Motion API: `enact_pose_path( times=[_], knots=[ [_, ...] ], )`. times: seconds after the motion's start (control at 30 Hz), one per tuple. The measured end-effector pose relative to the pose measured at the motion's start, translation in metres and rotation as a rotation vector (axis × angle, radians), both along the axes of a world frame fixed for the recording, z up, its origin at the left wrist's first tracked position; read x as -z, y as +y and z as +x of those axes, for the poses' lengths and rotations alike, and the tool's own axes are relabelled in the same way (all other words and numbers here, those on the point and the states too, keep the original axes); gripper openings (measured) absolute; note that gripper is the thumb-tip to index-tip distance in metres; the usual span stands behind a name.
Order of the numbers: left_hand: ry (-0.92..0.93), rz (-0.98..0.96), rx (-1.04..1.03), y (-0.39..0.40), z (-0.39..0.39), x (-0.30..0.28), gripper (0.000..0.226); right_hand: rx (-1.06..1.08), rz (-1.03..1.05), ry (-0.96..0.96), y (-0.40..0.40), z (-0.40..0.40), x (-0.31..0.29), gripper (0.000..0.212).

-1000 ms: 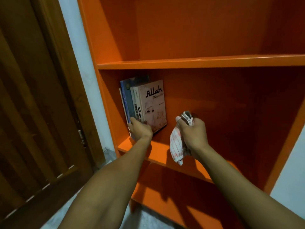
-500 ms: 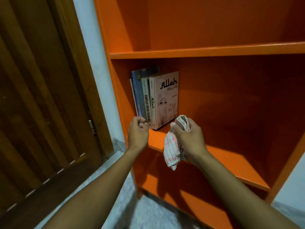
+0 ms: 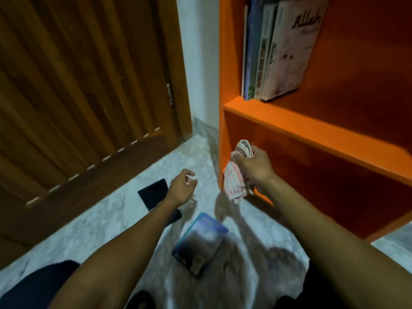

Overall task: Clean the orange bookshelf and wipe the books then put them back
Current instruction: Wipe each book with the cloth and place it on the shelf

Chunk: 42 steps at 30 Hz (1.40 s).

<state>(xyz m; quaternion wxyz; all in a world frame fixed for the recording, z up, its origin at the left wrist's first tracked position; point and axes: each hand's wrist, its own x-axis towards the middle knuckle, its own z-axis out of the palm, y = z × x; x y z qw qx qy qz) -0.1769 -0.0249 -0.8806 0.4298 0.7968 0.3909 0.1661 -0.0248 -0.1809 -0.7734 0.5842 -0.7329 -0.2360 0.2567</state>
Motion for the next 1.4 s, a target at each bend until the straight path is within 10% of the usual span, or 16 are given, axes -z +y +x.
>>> enact_pose_path(
  times=[0.37, 0.7, 1.4],
  knots=[
    [0.609, -0.242, -0.001, -0.023, -0.052, 0.177, 0.081, -0.086, -0.150, 0.052, 0.024, -0.014, 0.072, 0.007],
    [0.850, -0.120, -0.082, -0.056, -0.042, 0.206, 0.054, -0.116, -0.108, 0.134, 0.019, -0.006, 0.073, 0.010],
    [-0.013, -0.369, -0.133, 0.013, -0.044, -0.021, 0.012, 0.210, -0.106, 0.391, 0.006, -0.020, 0.093, 0.029]
  ],
)
